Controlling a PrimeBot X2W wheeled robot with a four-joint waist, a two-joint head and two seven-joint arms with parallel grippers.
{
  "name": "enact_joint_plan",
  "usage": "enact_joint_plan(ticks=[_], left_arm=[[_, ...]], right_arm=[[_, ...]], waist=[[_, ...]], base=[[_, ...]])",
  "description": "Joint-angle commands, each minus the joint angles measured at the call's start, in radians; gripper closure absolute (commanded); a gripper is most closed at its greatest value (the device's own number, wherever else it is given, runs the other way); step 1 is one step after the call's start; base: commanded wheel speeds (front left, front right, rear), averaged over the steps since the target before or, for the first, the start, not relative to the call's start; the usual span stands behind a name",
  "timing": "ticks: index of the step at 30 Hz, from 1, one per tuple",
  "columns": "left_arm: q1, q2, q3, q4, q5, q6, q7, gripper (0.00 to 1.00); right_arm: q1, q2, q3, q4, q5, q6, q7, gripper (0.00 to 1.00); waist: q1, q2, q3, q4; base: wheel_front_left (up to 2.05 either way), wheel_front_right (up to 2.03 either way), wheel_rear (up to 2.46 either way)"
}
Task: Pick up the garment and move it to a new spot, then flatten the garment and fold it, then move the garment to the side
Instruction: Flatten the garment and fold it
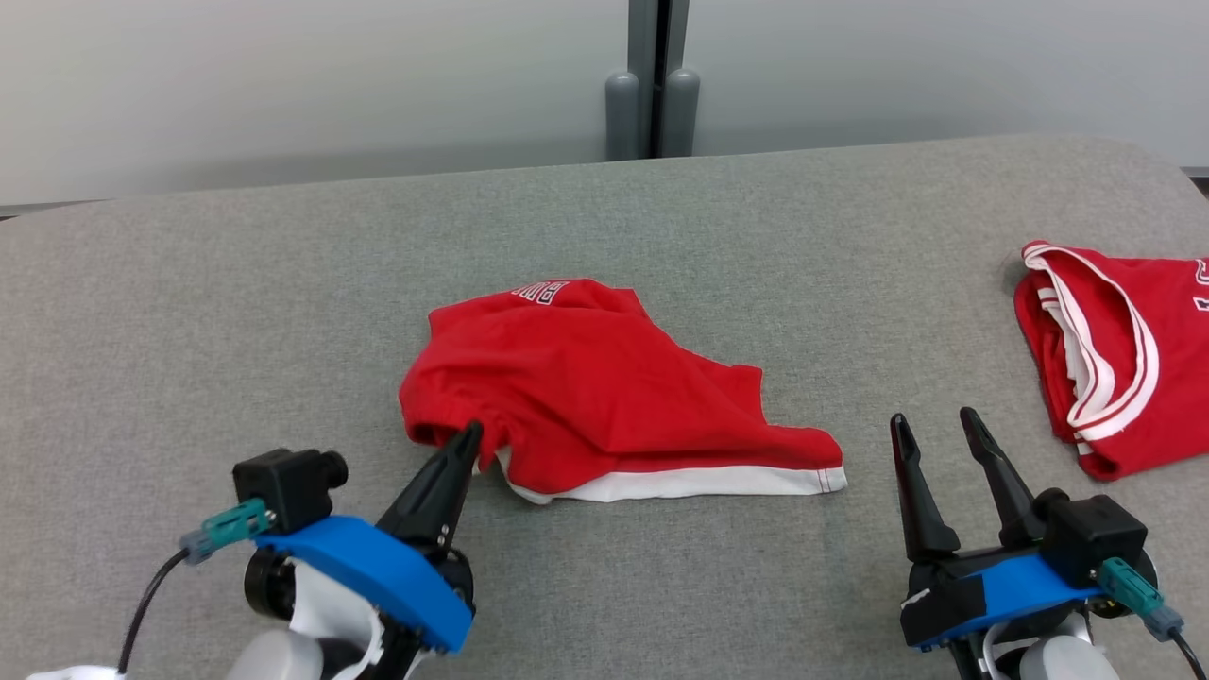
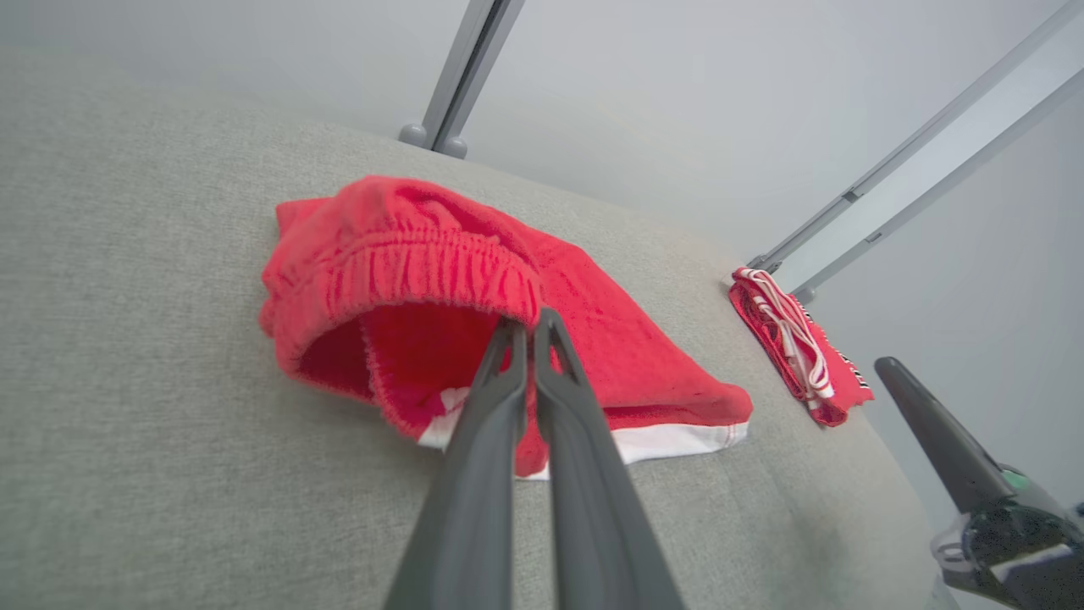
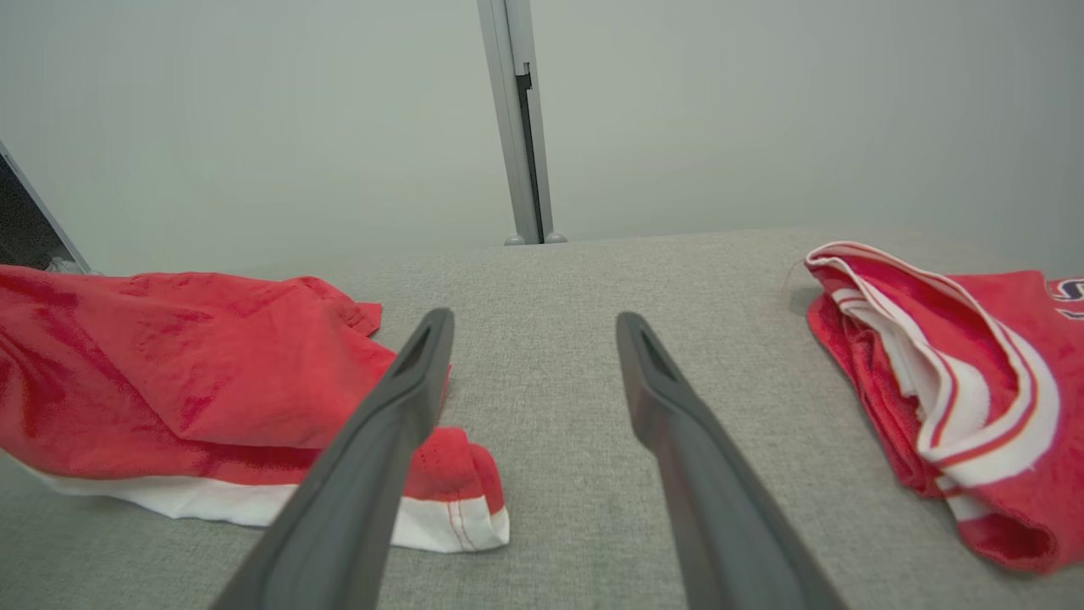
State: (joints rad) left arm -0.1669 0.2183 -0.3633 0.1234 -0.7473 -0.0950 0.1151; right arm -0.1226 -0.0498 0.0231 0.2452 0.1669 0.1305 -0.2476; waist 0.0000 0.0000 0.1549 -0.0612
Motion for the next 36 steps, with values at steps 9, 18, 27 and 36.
enact_joint_plan(ticks=[9, 18, 27, 36], left_arm=[[0.145, 0.130, 0.078, -0.321, -0.115, 0.124, 0.230, 1.00], [-0.041, 0.140, 0.090, 0.013, 0.018, 0.193, 0.170, 1.00], [-0.120, 0.121, 0.068, 0.181, 0.077, 0.165, 0.052, 0.00], [-0.042, 0.101, 0.044, 0.113, 0.078, 0.099, -0.070, 0.00]], right_arm=[[0.004, -0.001, 0.007, -0.016, 0.010, 0.001, 0.004, 0.00], [-0.045, -0.002, 0.041, -0.017, 0.024, 0.001, -0.003, 0.00], [-0.045, -0.002, 0.019, -0.009, 0.018, 0.001, -0.010, 0.00], [-0.027, -0.002, -0.007, -0.016, 0.004, 0.001, -0.010, 0.00]], waist=[[0.0000, 0.0000, 0.019, 0.008], [0.0000, 0.0000, 0.082, -0.043], [0.0000, 0.0000, 0.110, -0.065], [0.0000, 0.0000, 0.054, 0.015]], base=[[0.00, 0.00, 0.00], [0.00, 0.00, 0.00], [0.00, 0.00, 0.00], [0.00, 0.00, 0.00]])
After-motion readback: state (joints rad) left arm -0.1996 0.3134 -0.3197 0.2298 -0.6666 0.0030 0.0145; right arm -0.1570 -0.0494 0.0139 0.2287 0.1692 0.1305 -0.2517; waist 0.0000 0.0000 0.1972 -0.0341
